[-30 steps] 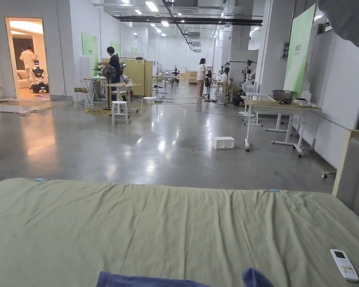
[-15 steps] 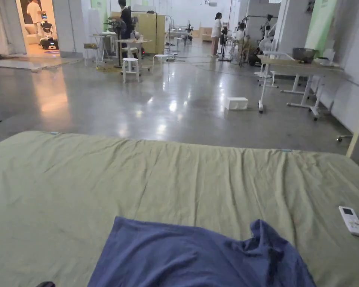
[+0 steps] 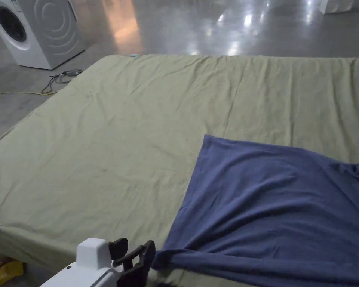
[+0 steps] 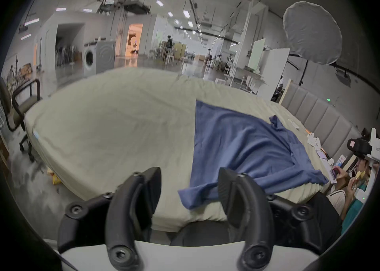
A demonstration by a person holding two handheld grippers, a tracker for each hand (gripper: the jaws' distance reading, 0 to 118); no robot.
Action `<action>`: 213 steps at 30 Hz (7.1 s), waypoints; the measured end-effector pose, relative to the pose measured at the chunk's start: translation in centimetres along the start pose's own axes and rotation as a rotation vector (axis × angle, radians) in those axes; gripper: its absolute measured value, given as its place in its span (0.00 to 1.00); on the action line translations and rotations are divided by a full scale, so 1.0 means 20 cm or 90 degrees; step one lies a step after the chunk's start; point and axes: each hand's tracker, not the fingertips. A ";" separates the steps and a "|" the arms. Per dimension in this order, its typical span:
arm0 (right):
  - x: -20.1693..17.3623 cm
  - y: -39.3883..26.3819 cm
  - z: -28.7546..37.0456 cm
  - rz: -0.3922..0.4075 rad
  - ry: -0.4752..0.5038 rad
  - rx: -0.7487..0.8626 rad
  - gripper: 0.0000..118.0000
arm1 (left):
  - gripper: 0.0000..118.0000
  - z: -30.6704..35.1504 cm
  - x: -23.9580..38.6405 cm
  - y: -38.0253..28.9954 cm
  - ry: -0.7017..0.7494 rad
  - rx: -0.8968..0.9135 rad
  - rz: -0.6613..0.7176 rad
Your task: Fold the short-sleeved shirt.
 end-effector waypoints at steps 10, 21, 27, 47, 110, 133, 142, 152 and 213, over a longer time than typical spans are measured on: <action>0.07 -0.05 0.04 -0.012 -0.029 -0.037 0.00 | 0.48 -0.21 0.00 -0.13 -0.060 -0.065 -0.061; 0.24 -0.12 0.12 -0.078 -0.075 -0.040 0.00 | 0.08 -0.31 0.08 -0.12 -0.034 -0.132 -0.135; 0.39 -0.20 0.08 -0.044 -0.143 -0.058 0.01 | 0.08 -0.36 0.12 -0.10 -0.015 -0.170 -0.169; 0.70 -0.46 -0.63 -0.039 -0.075 -0.215 0.39 | 0.08 -0.37 0.26 -0.04 0.002 -0.208 -0.185; 0.49 0.19 -0.32 -0.095 -0.057 0.065 0.73 | 0.73 -0.02 0.49 0.67 -0.028 0.142 -0.098; 0.02 0.09 -0.04 0.076 -0.025 0.089 0.00 | 0.00 0.38 0.71 0.45 -0.009 0.209 -0.194; 0.08 -0.01 -0.11 0.045 -0.009 0.025 0.00 | 0.33 -0.23 0.34 0.31 0.014 0.031 -0.048; 0.11 -0.06 -0.18 0.041 -0.027 -0.025 0.00 | 0.51 -0.86 0.20 0.23 -0.025 -0.119 -0.062; 0.56 -0.45 -0.54 0.012 -0.155 -0.268 0.62 | 0.68 -0.32 0.06 -0.05 -0.044 -0.172 -0.034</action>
